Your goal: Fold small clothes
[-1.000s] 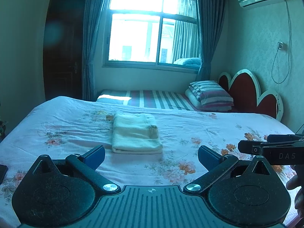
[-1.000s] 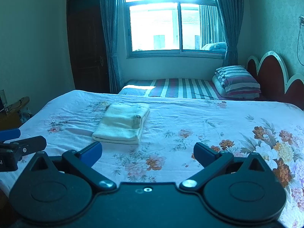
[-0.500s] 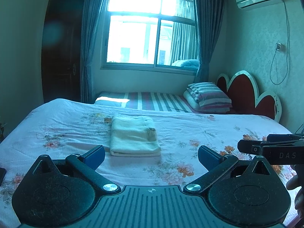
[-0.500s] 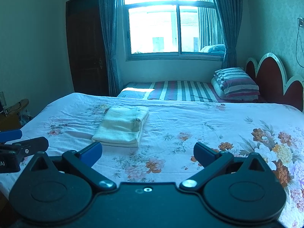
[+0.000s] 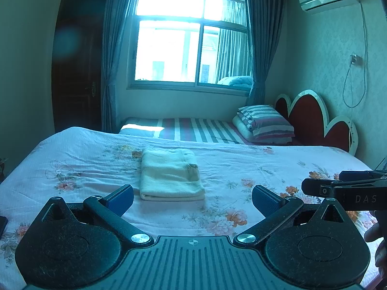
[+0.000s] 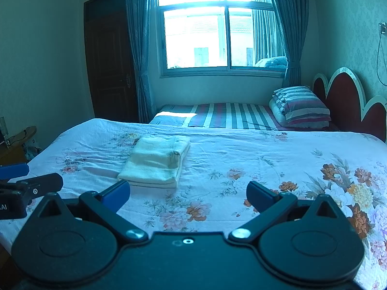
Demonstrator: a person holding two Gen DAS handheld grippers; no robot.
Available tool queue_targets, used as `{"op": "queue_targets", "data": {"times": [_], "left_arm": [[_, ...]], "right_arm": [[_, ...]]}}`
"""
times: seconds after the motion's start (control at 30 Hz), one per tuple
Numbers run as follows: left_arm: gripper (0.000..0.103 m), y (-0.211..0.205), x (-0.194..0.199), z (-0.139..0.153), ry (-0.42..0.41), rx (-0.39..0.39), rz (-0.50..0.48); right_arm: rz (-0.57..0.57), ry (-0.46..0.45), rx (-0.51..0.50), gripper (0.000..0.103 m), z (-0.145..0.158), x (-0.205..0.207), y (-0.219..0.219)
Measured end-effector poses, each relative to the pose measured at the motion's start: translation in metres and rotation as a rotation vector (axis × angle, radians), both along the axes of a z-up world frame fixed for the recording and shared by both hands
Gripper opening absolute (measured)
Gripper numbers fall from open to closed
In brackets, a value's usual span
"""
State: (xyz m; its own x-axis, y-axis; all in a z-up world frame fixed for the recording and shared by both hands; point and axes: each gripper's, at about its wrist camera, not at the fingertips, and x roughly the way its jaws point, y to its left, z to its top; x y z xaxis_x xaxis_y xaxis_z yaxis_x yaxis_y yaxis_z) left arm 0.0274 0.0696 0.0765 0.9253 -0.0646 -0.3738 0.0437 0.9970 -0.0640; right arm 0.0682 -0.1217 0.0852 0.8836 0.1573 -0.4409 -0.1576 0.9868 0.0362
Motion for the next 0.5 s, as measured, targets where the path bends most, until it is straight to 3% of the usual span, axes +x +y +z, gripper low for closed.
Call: {"op": "queue_targets", "data": {"times": [0.5], "left_arm": [[0.103,0.0017,0.0029,0.0002,-0.002,0.005,0.009]], "right_arm": [[0.013,0.001,0.005,0.103,0.0024,0.0022,0.0008]]}}
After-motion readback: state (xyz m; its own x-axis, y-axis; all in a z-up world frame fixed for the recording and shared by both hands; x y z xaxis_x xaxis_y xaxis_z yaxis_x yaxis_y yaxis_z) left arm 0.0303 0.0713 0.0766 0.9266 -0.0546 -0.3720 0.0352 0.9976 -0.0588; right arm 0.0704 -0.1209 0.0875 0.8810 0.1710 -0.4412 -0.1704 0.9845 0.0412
